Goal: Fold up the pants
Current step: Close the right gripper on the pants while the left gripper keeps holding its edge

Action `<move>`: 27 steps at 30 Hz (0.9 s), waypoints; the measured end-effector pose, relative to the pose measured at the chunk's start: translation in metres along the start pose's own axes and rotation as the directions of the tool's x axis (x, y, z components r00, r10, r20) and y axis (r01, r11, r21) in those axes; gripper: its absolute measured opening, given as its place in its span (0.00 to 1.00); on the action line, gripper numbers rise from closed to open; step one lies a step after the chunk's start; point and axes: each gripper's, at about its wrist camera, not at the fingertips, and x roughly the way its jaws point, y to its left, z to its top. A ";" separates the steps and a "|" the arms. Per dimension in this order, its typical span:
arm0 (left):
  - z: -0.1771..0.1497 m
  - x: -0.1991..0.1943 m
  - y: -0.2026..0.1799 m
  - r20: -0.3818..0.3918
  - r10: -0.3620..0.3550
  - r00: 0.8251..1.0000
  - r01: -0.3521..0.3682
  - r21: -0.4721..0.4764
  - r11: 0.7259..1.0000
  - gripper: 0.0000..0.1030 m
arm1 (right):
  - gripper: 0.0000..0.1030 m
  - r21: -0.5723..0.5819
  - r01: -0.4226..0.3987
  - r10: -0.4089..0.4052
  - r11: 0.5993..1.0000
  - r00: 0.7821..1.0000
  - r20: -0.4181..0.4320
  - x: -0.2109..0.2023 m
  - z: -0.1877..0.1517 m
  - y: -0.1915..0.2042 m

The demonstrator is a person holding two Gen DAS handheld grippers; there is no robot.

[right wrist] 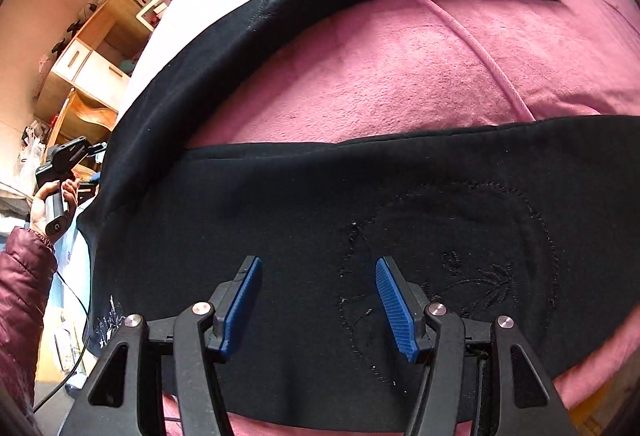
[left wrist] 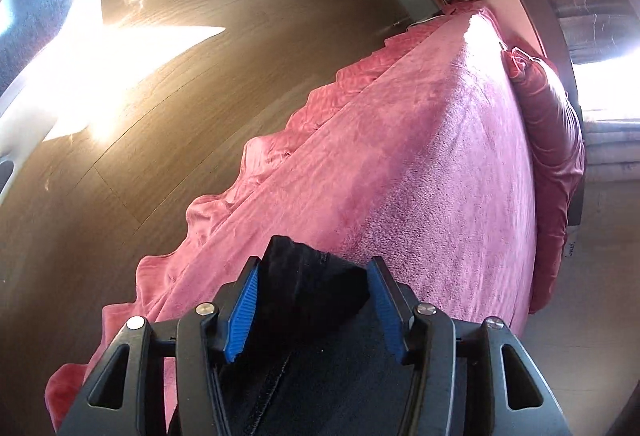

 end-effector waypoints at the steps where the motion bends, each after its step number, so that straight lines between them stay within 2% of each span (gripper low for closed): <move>1: 0.000 -0.003 -0.006 0.011 -0.007 1.000 0.006 0.042 0.999 0.27 | 0.58 0.001 0.002 -0.002 1.000 1.000 0.003 -0.001 0.000 -0.002; 2: -0.002 -0.008 -0.015 0.037 0.012 0.999 -0.015 0.098 0.995 0.18 | 0.58 0.000 0.003 -0.003 1.000 1.000 0.006 0.000 0.001 -0.001; 4: -0.011 -0.020 -0.029 0.091 0.047 0.995 -0.064 0.200 0.978 0.13 | 0.58 -0.003 0.007 -0.007 1.000 1.000 0.008 0.003 0.005 0.001; 7: -0.030 -0.054 -0.046 0.197 -0.016 0.980 -0.044 0.298 0.954 0.11 | 0.58 -0.021 -0.001 0.001 1.000 1.000 0.024 -0.003 0.012 0.001; 10: -0.069 -0.098 -0.070 0.261 -0.110 0.959 -0.028 0.475 0.880 0.10 | 0.58 -0.036 -0.039 0.041 0.999 0.997 0.058 -0.011 0.032 0.000; 12: -0.098 -0.126 -0.077 0.235 -0.213 0.949 0.046 0.561 0.827 0.10 | 0.58 -0.029 -0.092 0.094 0.995 0.993 0.074 -0.013 0.052 0.002; 15: -0.145 -0.165 -0.078 0.202 -0.309 0.929 0.103 0.662 0.743 0.09 | 0.57 -0.016 -0.189 0.190 0.982 0.975 0.115 -0.015 0.093 0.010; 17: -0.169 -0.185 -0.072 0.176 -0.357 0.917 0.144 0.690 0.709 0.09 | 0.55 -0.013 -0.226 0.226 0.974 0.965 0.137 -0.015 0.122 0.016; 19: -0.189 -0.203 -0.064 0.156 -0.395 0.906 0.178 0.705 0.687 0.09 | 0.49 0.018 -0.279 0.274 0.960 0.951 0.141 -0.008 0.149 0.020; 23: -0.221 -0.228 -0.046 0.116 -0.455 0.883 0.247 0.709 0.660 0.09 | 0.47 0.112 -0.310 0.294 0.944 0.945 0.140 0.013 0.198 0.023; 27: -0.244 -0.240 -0.033 0.084 -0.477 0.875 0.284 0.708 0.647 0.09 | 0.47 0.203 -0.306 0.277 0.930 0.948 0.156 0.026 0.225 0.016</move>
